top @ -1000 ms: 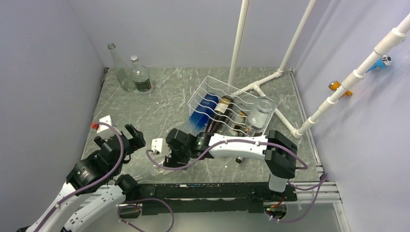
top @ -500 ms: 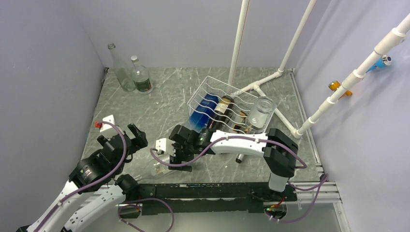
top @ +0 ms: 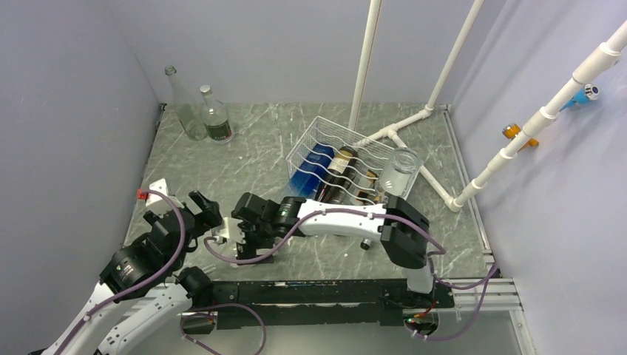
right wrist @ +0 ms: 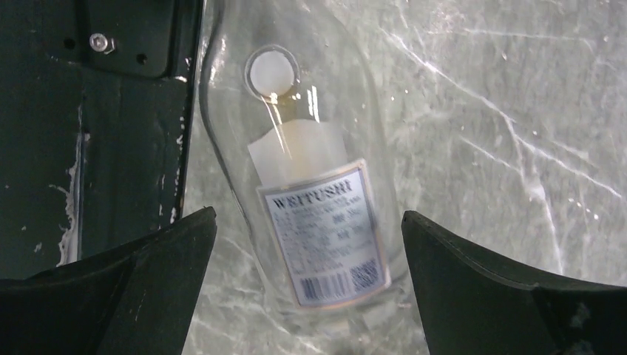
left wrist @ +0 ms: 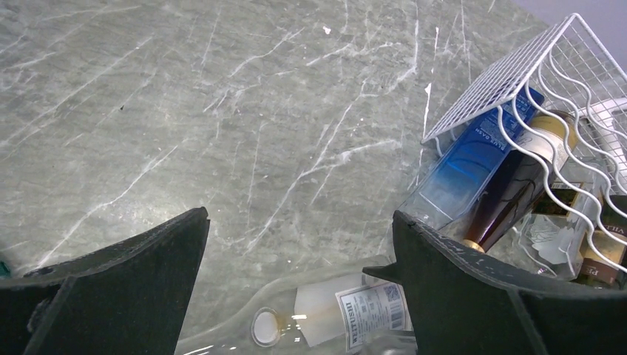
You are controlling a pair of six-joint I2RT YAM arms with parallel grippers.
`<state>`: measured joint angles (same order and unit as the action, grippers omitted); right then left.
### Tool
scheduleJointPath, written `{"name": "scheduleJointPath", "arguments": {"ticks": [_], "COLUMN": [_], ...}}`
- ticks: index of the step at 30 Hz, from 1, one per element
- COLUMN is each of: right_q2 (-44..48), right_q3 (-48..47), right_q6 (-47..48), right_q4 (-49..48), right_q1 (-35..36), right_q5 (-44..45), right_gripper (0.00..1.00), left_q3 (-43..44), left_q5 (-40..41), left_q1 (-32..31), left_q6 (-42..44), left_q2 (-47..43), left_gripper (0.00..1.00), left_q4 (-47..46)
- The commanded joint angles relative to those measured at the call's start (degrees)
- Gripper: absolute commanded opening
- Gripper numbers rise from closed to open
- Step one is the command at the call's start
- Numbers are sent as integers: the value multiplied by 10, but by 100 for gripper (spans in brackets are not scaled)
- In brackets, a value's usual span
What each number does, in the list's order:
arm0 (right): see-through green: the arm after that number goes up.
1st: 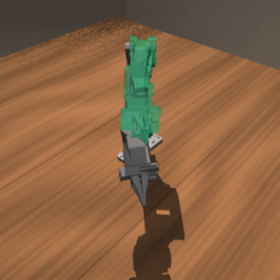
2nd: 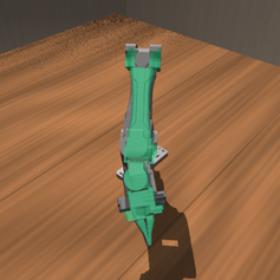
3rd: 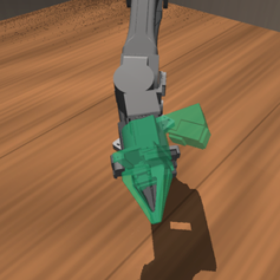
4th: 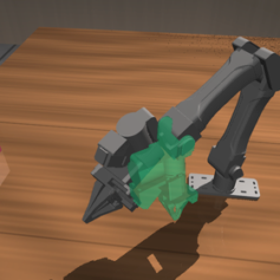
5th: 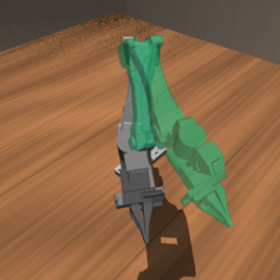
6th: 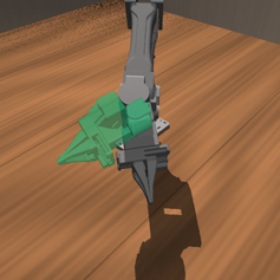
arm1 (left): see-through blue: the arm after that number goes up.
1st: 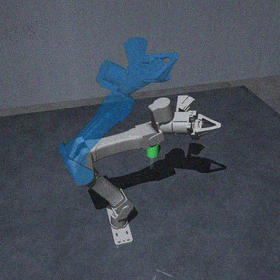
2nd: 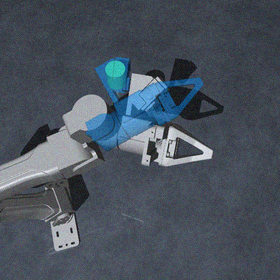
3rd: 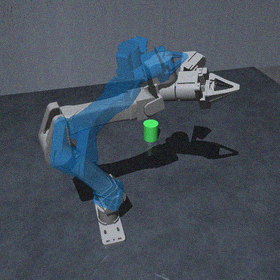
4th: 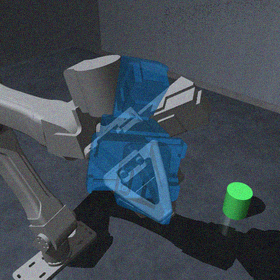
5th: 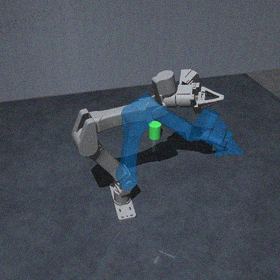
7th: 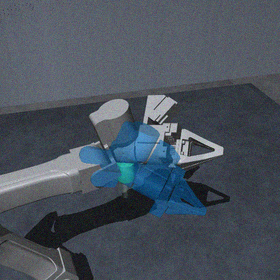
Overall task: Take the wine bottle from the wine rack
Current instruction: Pick up the wine bottle from the center of the board.
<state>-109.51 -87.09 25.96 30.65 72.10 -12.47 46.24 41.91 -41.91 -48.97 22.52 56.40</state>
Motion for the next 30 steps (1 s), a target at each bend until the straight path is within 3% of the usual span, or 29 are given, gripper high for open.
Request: {"name": "scheduleJointPath", "arguments": {"ticks": [1,9,15,21,30], "right_q2": [-30,-37,10,58,121], "right_q3": [-36,10,88,147,199], "right_q6": [9,-6,-31,-57,-80], "right_q4": [12,-5,-26,-40,-50], "right_q1": [11,-5,-28,-46,-67], "right_q5": [-2,35,41,37,-3], "right_gripper": [100,93,74,68,46], "left_q3": [21,22,7,-20,-88], "left_q5": [22,41,31,-5,-71], "left_q1": [1,1,1,1,1], "left_q6": [-5,-4,0,-12,-94], "left_q2": [-16,-31,-29,-21,-33], "left_gripper": [99,99,99,99,99], "left_q4": [26,37,16,-18,-80]}}
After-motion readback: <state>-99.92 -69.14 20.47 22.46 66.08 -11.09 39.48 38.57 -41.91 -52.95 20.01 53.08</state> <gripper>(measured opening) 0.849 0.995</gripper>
